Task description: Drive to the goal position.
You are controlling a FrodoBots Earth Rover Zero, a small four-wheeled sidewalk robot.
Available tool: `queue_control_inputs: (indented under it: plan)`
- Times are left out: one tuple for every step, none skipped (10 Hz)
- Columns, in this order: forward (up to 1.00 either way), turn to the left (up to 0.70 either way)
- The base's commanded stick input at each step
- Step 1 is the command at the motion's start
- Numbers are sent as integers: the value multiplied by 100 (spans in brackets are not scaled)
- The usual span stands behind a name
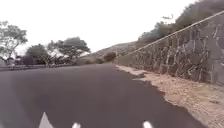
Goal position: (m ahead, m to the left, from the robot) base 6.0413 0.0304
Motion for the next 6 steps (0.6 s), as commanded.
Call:
queue_control_inputs:
  plan:
    - [85, -3]
    - [85, -4]
    - [85, -12]
    - [85, -21]
    - [85, -19]
    - [85, -15]
